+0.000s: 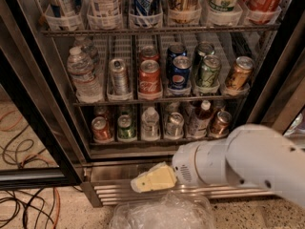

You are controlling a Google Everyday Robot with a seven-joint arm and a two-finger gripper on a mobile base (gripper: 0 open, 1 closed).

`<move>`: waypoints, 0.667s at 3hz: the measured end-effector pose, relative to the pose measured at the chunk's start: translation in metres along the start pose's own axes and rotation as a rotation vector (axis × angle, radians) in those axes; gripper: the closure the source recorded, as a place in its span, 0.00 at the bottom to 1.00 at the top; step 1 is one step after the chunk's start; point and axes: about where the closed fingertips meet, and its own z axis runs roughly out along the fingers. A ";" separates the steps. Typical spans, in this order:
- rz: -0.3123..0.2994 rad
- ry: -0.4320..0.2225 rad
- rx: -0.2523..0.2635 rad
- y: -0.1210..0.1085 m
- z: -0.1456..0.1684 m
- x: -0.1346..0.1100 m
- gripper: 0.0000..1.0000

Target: Pick 7up can from bottom shelf of fridge

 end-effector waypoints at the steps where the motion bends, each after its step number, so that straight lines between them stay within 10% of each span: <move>1: 0.081 -0.087 -0.011 0.009 0.036 0.004 0.00; 2: 0.080 -0.143 0.035 0.001 0.038 -0.013 0.00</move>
Offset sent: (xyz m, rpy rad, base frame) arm 0.0031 0.0238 -0.0241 0.0856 -0.0039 -0.0603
